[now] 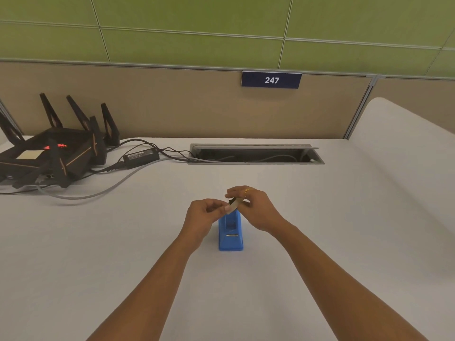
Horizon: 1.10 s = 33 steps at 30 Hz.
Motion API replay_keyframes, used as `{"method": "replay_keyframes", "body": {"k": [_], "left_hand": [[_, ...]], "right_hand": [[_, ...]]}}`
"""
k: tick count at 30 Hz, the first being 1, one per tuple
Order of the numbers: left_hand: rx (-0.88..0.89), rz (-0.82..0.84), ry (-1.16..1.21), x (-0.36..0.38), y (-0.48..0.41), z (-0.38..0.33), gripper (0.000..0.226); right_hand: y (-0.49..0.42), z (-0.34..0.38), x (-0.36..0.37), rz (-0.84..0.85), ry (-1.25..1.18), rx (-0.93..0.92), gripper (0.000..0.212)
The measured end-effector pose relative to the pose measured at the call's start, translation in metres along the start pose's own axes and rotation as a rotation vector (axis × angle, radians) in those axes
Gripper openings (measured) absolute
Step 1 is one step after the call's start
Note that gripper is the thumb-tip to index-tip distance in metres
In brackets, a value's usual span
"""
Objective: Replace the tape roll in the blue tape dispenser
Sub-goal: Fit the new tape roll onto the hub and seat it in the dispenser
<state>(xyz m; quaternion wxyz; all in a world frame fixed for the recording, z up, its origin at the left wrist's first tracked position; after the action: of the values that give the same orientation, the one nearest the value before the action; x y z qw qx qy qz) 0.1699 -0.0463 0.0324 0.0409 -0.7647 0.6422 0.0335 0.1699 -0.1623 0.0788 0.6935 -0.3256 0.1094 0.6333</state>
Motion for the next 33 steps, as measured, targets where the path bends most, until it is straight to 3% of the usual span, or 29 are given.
{"method": "replay_keyframes", "body": {"k": [3,8,12,18,22,33], "left_hand": [[0.022,-0.058,0.003,-0.002,0.0,-0.004,0.003],[0.009,-0.139,0.044,-0.004,0.002,-0.001,0.014],[-0.021,-0.184,0.114,-0.005,0.005,0.008,0.003],[0.006,-0.223,0.097,-0.012,0.006,0.017,0.012],[0.061,-0.349,0.056,-0.031,0.008,0.023,0.02],[0.115,-0.186,-0.122,-0.015,0.021,0.051,0.032]], "right_hand": [[0.003,-0.001,0.002,0.015,-0.097,0.045,0.035],[0.005,-0.012,0.001,-0.036,-0.239,0.166,0.044],[0.004,-0.022,-0.001,-0.085,-0.189,0.229,0.049],[0.005,-0.033,0.004,-0.038,-0.195,0.264,0.05],[0.005,-0.035,0.011,0.052,-0.102,0.195,0.053],[0.008,-0.042,0.022,0.126,0.053,0.094,0.053]]}}
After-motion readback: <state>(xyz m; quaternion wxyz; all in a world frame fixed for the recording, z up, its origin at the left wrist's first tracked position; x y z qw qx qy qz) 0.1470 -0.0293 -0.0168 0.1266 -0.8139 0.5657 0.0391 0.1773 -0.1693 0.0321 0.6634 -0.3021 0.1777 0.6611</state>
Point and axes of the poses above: each hand's wrist, its own y-axis away from the middle knuckle, its own x-axis out of the palm, z = x × y, the point moved 10 cm from there along -y, towards the middle knuckle, and after that the axes turned 15 degrees about -z, right-handed, at the moved point
